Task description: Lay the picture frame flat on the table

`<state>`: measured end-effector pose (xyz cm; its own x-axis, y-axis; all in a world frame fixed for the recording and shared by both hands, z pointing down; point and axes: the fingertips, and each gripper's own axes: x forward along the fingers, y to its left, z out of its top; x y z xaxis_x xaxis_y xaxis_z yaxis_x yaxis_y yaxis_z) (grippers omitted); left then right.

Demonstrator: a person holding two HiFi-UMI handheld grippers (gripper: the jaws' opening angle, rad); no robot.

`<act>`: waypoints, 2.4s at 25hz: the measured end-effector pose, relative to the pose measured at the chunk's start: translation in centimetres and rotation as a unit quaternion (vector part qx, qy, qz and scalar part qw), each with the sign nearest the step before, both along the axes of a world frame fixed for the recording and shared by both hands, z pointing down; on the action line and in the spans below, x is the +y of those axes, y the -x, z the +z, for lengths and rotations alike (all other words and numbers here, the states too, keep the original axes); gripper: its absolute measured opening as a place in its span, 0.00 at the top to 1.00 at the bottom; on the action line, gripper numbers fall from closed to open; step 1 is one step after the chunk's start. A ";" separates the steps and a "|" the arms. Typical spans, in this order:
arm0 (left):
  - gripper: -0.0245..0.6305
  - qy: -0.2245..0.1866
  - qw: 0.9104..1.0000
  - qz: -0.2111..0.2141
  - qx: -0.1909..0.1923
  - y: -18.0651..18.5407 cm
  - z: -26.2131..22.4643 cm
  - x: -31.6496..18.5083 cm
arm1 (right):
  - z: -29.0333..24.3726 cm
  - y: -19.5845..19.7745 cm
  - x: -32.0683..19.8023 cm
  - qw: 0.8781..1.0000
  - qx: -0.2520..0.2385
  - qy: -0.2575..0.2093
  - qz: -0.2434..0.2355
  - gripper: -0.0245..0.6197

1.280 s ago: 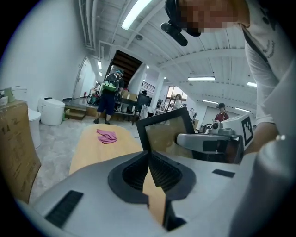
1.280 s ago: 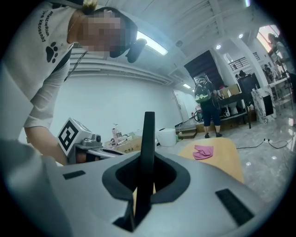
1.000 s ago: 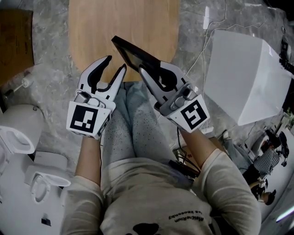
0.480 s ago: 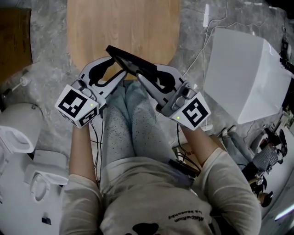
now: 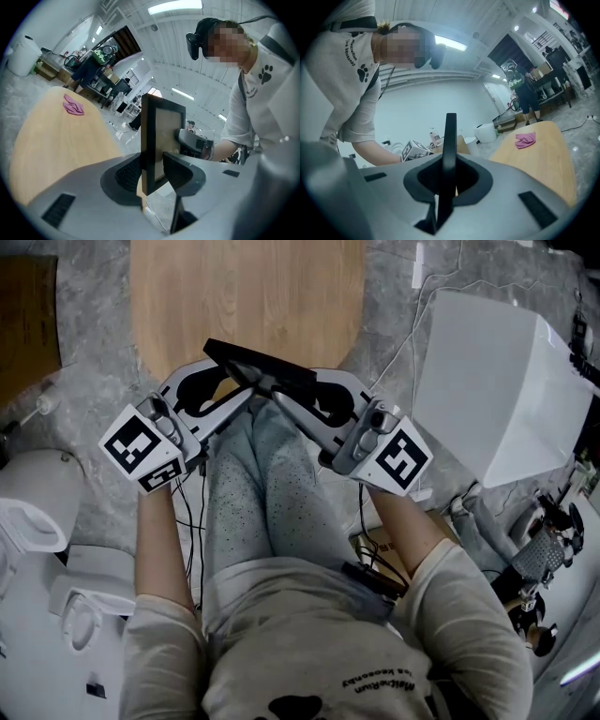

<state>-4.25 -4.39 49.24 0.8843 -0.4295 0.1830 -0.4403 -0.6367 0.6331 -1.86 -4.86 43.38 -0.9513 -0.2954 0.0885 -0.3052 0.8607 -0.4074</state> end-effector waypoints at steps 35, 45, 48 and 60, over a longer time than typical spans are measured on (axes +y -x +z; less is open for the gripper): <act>0.85 0.051 0.998 0.018 0.019 1.6 1.7 0.4 | 4.2 -0.3 -1.8 0.997 -0.003 0.081 0.008 0.78; 0.85 0.059 0.998 0.001 -0.006 2.5 2.8 0.1 | 5.7 -2.0 -1.8 0.993 0.056 0.078 0.065 0.68; 0.85 0.063 0.998 0.004 -0.021 2.6 3.6 0.2 | 6.6 -2.5 -1.6 0.991 0.072 0.086 0.079 0.68; 0.85 0.084 0.996 0.000 -0.042 2.3 5.5 -0.3 | 9.3 -3.1 -1.8 0.981 0.100 0.126 0.104 0.83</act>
